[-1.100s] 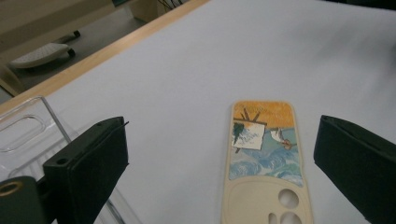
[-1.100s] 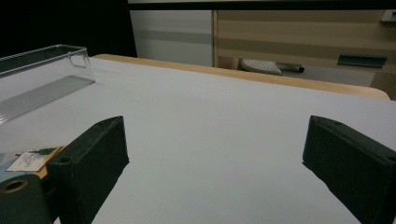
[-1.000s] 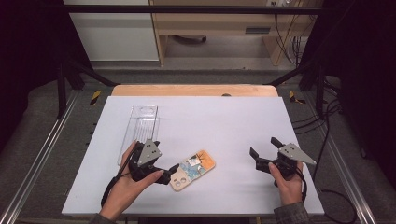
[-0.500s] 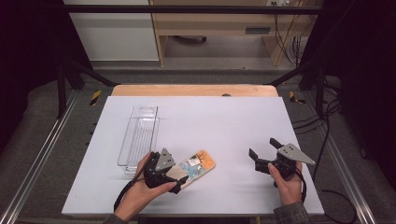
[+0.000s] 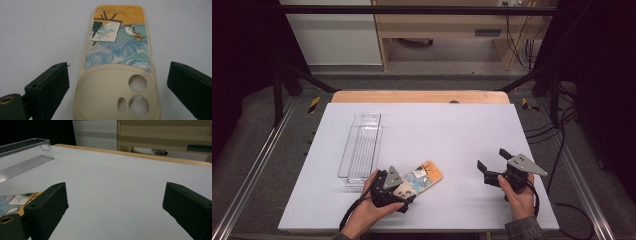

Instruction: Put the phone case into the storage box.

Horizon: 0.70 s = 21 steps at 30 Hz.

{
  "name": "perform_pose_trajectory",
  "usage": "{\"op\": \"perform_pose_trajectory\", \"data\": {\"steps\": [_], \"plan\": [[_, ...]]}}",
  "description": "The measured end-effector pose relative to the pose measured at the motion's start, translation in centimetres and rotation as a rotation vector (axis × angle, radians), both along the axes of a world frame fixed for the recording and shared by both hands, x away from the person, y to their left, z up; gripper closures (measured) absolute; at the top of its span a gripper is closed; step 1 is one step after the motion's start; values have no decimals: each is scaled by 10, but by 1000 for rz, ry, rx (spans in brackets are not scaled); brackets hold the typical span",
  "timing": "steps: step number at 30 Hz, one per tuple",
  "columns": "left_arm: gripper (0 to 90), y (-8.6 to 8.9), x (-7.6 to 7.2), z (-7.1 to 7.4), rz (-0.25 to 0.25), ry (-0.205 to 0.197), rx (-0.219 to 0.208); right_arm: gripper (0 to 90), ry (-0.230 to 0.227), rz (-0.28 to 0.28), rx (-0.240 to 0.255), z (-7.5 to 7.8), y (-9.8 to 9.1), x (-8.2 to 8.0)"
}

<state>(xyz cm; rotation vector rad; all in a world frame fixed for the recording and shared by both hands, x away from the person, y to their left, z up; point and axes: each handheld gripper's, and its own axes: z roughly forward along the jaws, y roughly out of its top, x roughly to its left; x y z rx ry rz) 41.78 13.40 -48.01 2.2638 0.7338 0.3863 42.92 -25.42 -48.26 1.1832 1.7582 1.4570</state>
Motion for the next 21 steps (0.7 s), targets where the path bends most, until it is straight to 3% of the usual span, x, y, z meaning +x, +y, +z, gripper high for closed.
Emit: {"op": "perform_pose_trajectory", "data": {"steps": [5,21], "plan": [[39,1,4,-6,8,22,-11,61,-2,3,-2,0,0,0],[39,-4,9,-17,-7,65,9,62,0,17,-5,0,2,0]]}}
